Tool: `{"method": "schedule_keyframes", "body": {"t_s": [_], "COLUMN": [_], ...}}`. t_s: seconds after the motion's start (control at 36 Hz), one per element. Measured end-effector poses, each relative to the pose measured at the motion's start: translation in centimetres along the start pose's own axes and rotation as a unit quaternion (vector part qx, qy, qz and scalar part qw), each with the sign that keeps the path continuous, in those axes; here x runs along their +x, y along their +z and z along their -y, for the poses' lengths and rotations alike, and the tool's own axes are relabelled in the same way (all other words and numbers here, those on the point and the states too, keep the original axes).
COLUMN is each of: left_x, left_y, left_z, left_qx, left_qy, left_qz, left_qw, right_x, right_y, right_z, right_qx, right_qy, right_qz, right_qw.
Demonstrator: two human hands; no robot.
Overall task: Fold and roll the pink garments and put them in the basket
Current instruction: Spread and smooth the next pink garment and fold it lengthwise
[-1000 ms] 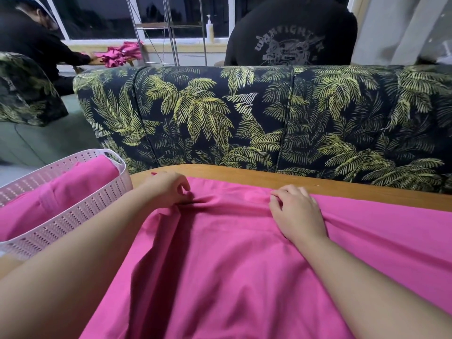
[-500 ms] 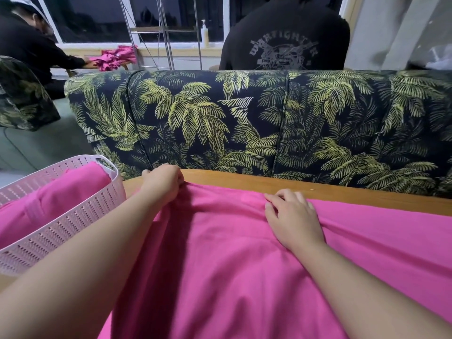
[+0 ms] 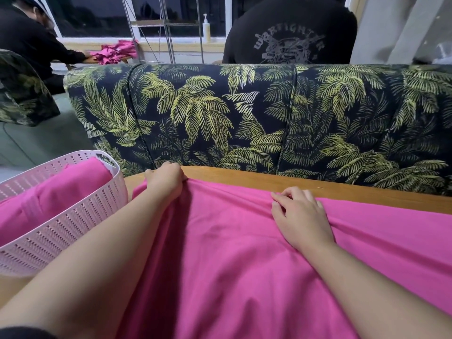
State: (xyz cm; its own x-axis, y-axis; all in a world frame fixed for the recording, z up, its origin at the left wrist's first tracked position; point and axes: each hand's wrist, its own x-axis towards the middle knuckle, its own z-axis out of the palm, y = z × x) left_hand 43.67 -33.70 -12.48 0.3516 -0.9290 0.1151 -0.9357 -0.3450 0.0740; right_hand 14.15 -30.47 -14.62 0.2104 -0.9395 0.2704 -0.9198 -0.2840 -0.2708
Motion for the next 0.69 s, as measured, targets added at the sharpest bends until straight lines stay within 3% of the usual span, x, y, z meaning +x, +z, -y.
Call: {"method": "schedule_keyframes", "body": {"t_s": [0.47, 0.69], "left_x": [0.3, 0.9], "left_y": [0.2, -1.9], "left_z": [0.6, 0.9], "left_qx": [0.045, 0.186], "left_qy": [0.034, 0.067], "left_qz": [-0.063, 0.032], "left_qw": [0.996, 0.980], "right_x": [-0.1, -0.1], "right_y": [-0.2, -0.3], "right_z": [0.2, 0.2], "right_qx": [-0.013, -0.016], "right_qy": [0.020, 0.020], "right_qz": [-0.017, -0.014], "right_qw": [1.000, 1.000]}}
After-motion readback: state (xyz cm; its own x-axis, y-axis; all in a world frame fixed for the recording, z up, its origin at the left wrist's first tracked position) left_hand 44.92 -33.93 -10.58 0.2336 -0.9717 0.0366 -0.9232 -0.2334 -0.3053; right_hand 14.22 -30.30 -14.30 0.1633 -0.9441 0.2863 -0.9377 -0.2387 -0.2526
